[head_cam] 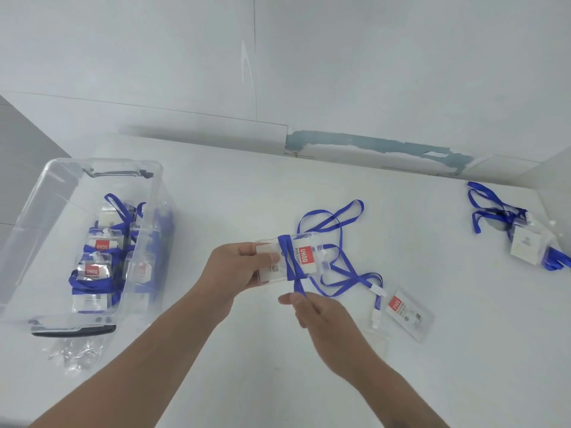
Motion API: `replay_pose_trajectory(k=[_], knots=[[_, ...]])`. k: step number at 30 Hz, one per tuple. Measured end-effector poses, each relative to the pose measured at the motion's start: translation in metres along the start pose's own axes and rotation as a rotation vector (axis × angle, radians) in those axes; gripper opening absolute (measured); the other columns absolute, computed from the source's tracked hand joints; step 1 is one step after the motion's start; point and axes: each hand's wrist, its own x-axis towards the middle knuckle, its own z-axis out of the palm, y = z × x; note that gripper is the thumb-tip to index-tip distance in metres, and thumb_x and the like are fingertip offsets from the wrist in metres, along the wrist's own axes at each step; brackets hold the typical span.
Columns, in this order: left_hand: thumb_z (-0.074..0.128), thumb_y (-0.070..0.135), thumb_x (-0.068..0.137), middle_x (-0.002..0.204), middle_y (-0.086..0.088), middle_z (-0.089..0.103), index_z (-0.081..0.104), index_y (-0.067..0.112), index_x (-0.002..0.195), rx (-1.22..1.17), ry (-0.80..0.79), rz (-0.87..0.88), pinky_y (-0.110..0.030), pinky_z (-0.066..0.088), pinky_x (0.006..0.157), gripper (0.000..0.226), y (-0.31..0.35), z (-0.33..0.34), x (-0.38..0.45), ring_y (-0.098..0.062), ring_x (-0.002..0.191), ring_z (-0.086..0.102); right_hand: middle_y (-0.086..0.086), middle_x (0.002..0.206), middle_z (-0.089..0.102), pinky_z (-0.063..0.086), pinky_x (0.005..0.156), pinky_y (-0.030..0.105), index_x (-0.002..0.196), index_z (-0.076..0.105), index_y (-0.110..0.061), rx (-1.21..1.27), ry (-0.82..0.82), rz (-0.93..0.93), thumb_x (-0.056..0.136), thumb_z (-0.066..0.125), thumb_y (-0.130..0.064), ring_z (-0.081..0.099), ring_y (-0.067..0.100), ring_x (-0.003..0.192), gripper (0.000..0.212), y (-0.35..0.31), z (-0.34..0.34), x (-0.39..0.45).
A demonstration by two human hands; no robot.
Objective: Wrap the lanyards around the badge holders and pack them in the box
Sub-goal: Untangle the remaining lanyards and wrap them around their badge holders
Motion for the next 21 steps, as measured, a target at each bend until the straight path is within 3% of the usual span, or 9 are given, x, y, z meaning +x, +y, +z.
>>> replay_pose_trajectory(k=[2, 4, 8, 10, 13, 15, 17, 21], knots=[[0.071, 0.007, 0.086, 0.076, 0.005, 0.077, 0.076, 0.019, 0.081, 0.131, 0.084, 0.051, -0.020, 0.059, 0.060, 0.014, -0.003, 0.003, 0.003, -0.012, 0.069, 0.072, -0.007, 0.078, 0.055, 0.045, 0.075, 0.026, 0.093, 0.061, -0.030, -0.314, 0.019, -0.070, 0.103, 0.031, -0.046, 0.053, 0.009, 0.078, 0.035, -0.005, 0.001, -0.009], [0.071, 0.011, 0.085, 0.068, 0.014, 0.074, 0.072, 0.030, 0.071, 0.301, 0.132, 0.117, -0.021, 0.055, 0.061, 0.023, -0.005, 0.003, 0.004, -0.008, 0.066, 0.069, -0.005, 0.083, 0.049, 0.043, 0.078, 0.032, 0.082, 0.046, -0.028, -0.573, 0.028, -0.126, 0.104, 0.028, -0.044, 0.051, 0.016, 0.081, 0.033, -0.017, -0.008, -0.014], [0.070, 0.019, 0.082, 0.071, -0.002, 0.073, 0.076, 0.021, 0.071, 0.534, 0.074, 0.167, -0.029, 0.046, 0.060, 0.012, -0.006, -0.003, 0.003, -0.016, 0.061, 0.058, -0.006, 0.094, 0.058, 0.046, 0.082, 0.032, 0.099, 0.062, -0.024, -0.699, 0.062, -0.291, 0.101, 0.040, -0.037, 0.056, 0.013, 0.087, 0.026, -0.036, -0.043, -0.008], [0.069, 0.021, 0.082, 0.076, -0.007, 0.072, 0.077, 0.019, 0.078, 0.608, -0.031, 0.152, -0.028, 0.043, 0.059, 0.009, -0.005, -0.006, -0.001, -0.014, 0.059, 0.053, -0.011, 0.087, 0.065, 0.048, 0.079, 0.027, 0.093, 0.069, -0.030, -0.584, 0.059, -0.313, 0.092, 0.057, -0.037, 0.059, 0.008, 0.082, 0.014, -0.047, -0.062, -0.003], [0.073, 0.016, 0.084, 0.082, -0.002, 0.077, 0.079, 0.022, 0.085, 0.567, -0.257, 0.081, -0.026, 0.053, 0.067, 0.009, 0.001, -0.008, -0.008, -0.012, 0.070, 0.067, -0.011, 0.075, 0.072, 0.052, 0.071, 0.020, 0.080, 0.075, -0.030, -0.265, -0.057, -0.213, 0.079, 0.077, -0.030, 0.066, 0.008, 0.071, 0.002, -0.059, -0.083, 0.008], [0.074, 0.011, 0.085, 0.091, -0.004, 0.078, 0.079, 0.019, 0.091, 0.480, -0.391, 0.029, -0.024, 0.058, 0.072, 0.011, 0.006, -0.010, -0.012, -0.017, 0.082, 0.073, -0.008, 0.074, 0.074, 0.054, 0.074, 0.020, 0.077, 0.077, -0.026, -0.120, -0.114, -0.168, 0.077, 0.081, -0.023, 0.069, 0.008, 0.071, 0.005, -0.060, -0.091, 0.016], [0.073, 0.007, 0.084, 0.102, -0.013, 0.076, 0.077, 0.011, 0.099, 0.323, -0.484, -0.003, -0.030, 0.059, 0.079, 0.016, 0.007, -0.014, -0.014, -0.025, 0.093, 0.072, -0.004, 0.073, 0.075, 0.055, 0.072, 0.021, 0.073, 0.078, -0.023, 0.059, -0.142, -0.111, 0.078, 0.080, -0.015, 0.068, 0.007, 0.068, 0.009, -0.056, -0.091, 0.023], [0.070, 0.010, 0.080, 0.116, -0.021, 0.070, 0.073, 0.003, 0.109, -0.009, -0.511, -0.060, -0.039, 0.057, 0.092, 0.030, 0.000, -0.014, -0.015, -0.032, 0.103, 0.068, 0.004, 0.071, 0.069, 0.053, 0.060, 0.026, 0.070, 0.078, -0.017, 0.598, -0.133, 0.003, 0.074, 0.078, -0.014, 0.065, 0.013, 0.060, 0.005, -0.035, -0.064, 0.027]])
